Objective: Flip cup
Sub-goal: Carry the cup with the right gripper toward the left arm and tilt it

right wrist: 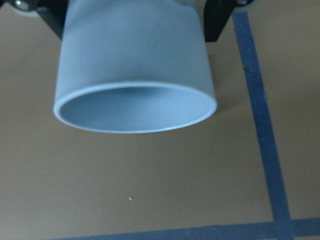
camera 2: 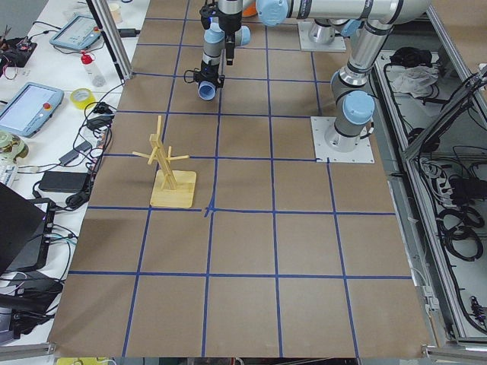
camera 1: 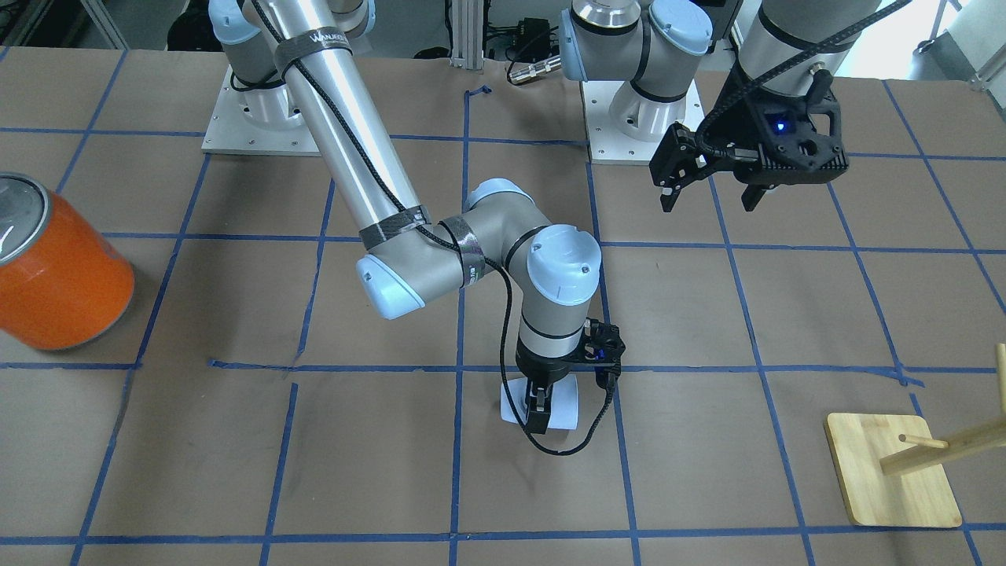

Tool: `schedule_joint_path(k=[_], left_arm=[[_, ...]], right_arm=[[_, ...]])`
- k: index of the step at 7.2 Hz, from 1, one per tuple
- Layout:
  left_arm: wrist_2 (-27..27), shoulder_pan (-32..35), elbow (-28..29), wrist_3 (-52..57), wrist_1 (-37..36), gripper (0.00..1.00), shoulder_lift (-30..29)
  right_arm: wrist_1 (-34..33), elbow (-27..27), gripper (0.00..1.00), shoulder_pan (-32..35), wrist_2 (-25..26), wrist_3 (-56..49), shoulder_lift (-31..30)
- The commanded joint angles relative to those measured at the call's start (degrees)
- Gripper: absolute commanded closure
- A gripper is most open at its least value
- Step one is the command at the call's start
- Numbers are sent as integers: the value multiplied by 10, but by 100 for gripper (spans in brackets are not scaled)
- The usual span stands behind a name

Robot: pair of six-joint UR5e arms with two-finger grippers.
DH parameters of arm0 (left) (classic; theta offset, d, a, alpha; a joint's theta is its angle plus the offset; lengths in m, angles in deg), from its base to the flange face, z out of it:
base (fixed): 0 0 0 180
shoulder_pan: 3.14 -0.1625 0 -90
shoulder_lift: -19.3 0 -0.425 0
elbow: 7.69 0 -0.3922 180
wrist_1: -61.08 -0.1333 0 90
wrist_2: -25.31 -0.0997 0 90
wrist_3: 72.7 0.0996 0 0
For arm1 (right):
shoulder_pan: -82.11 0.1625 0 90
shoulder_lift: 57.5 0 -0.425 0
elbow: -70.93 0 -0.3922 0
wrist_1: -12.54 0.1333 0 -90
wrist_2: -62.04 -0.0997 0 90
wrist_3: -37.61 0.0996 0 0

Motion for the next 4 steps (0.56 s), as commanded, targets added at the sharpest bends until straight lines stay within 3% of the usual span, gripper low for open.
schedule_joint_path(k=[1,2,4], left_arm=[[0,0,0,0,0,0,0],[0,0,0,0,0,0,0],[1,-1,0,2,-5,0,-4]], right_arm=[[0,-3,0,-3,11,10,-5],[5,-4,0,-13,11,49,-14],[32,-3,0,-33,-16,308,-40]])
